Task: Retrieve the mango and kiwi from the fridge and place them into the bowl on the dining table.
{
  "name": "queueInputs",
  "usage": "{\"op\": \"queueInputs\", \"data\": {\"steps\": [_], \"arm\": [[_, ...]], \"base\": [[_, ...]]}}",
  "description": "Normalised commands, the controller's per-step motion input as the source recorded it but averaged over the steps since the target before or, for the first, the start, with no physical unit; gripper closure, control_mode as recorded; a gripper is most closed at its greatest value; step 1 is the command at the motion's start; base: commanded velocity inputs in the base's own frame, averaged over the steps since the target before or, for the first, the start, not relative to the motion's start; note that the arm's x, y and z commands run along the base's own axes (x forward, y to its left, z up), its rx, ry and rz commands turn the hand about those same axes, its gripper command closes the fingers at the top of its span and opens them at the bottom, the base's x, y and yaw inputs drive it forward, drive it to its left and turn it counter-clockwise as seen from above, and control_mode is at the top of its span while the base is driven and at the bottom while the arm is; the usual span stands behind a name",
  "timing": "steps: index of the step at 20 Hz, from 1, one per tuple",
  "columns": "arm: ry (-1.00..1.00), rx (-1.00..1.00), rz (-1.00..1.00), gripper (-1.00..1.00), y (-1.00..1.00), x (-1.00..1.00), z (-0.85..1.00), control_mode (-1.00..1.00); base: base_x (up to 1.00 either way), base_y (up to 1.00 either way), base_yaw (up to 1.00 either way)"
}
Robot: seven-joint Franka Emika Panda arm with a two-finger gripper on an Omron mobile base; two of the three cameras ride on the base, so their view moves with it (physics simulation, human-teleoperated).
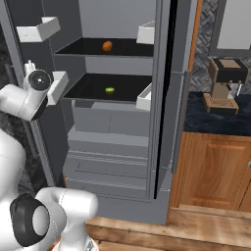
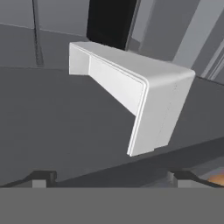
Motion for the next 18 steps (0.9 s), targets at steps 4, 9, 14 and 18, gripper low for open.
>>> {"op": "queueInputs", "data": {"steps": [4, 9, 14, 18], "arm": [[0.0, 0.0, 0.04, -1.0, 1.0, -0.85, 0.0, -1.0], [0.02, 0.0, 0.02, -1.0, 1.0, -0.22, 0.0, -1.0], [-0.06, 0.0, -0.01, -1.0, 0.66, -0.28, 0.26, -1.0], [-0.32, 0.0, -0.12, -1.0, -0.52, -1.0, 0.83, -1.0]], "base": [[0.0, 0.0, 0.0], [0.0, 0.0, 0.0], [0.0, 0.0, 0.0], [0.0, 0.0, 0.0]]}}
